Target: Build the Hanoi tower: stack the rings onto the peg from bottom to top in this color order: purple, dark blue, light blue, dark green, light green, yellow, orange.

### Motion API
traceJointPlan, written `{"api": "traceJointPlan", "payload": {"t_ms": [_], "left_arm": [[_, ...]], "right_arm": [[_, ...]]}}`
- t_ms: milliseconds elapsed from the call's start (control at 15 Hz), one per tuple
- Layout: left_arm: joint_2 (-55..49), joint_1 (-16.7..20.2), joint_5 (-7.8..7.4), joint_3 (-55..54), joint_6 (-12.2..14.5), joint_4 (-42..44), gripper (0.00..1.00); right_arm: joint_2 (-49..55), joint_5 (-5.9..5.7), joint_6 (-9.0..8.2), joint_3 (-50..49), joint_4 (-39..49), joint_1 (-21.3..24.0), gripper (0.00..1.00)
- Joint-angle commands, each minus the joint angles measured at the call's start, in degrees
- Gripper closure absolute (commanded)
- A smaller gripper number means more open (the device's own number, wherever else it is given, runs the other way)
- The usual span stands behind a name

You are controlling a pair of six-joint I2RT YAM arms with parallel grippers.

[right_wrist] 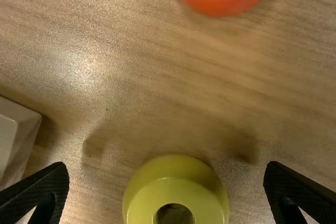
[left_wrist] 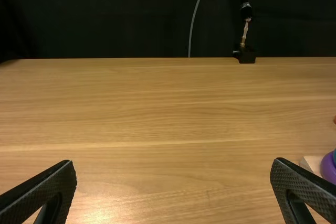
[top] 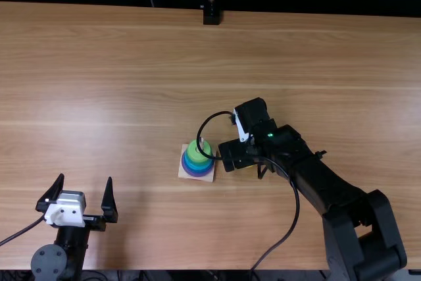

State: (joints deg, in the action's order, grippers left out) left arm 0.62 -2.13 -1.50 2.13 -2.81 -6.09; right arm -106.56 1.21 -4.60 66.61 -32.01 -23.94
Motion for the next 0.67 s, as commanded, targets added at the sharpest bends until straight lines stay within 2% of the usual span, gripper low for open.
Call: {"api": "traceJointPlan", "payload": {"t_ms": [0, 200, 267, 333, 600], "left_arm": [[-0.6, 0.4, 0.44, -2.1, 0.8, -0.3, 0.00], [-0.6, 0.4, 0.44, -2.1, 0.8, -0.3, 0.00], [-0.6, 0.4, 0.44, -2.1, 0.8, -0.3, 0.00], [-0.6, 0.4, 0.44, -2.1, 0.8, -0.3, 0.00], [-0.6, 0.4, 0.44, -2.1, 0.8, -0.3, 0.00]], "right_arm": [[1.4, -0.37, 0.07, -0.9, -0.4, 0.4, 0.00], [1.4, -0.37, 0.28, -1.8, -2.3, 0.3, 0.00], [1.5, -0.47, 0.38, -2.2, -2.4, 0.3, 0.13], [1.5, -0.37, 0.38, -2.4, -2.4, 0.3, 0.41], [1.5, -0.37, 0.38, -2.4, -2.3, 0.4, 1.00]]}}
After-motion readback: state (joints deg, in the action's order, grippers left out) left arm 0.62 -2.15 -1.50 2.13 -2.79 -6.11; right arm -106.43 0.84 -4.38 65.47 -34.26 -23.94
